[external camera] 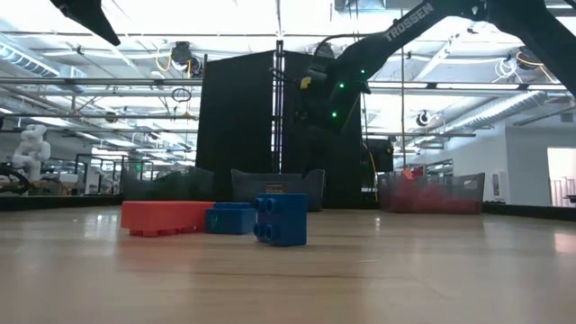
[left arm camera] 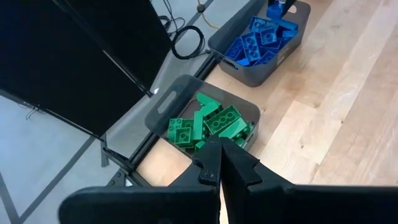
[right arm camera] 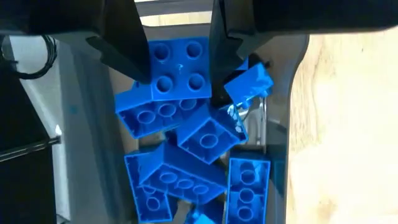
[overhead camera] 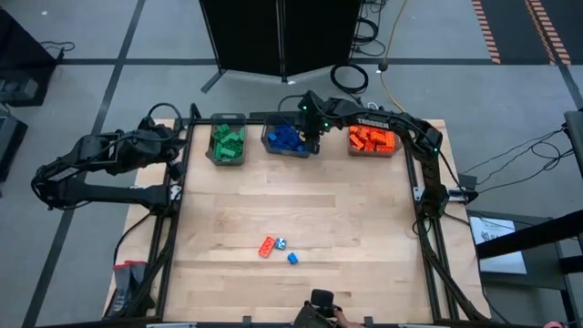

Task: Sort blocks
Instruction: Put the blue game piece into the middle black bin

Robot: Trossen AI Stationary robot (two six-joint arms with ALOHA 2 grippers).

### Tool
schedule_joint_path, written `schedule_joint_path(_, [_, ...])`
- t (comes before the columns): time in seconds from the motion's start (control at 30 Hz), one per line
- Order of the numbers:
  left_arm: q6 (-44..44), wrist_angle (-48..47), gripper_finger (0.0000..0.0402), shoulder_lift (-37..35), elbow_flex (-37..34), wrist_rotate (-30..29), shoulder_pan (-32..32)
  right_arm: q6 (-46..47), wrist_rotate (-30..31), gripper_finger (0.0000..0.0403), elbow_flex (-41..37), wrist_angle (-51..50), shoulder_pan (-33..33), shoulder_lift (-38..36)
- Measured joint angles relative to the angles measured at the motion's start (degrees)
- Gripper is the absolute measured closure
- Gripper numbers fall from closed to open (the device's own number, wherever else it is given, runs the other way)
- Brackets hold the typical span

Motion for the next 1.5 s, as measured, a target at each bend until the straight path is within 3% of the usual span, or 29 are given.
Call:
schedule_joint_path(0.87, [1.32,-0.02,0.0402,0.02,-0.02,-0.17,0.00,0.30,-0.04,0.0271,0.00,-1.29,-0.55,0.00])
schedule_joint_path(1.27, [1.29,0.00,0.0402,0.01,-0.01,-0.16,-0.01,0.74,0.09,0.0190,0.01,-1.42,-0.55,-0.02])
schedule_joint_path(1.5, [1.27,0.00,0.0401,0.00,-0.01,-0.15,0.00,0.74,0.18,0.0184,0.02,-1.43,-0.55,-0.04])
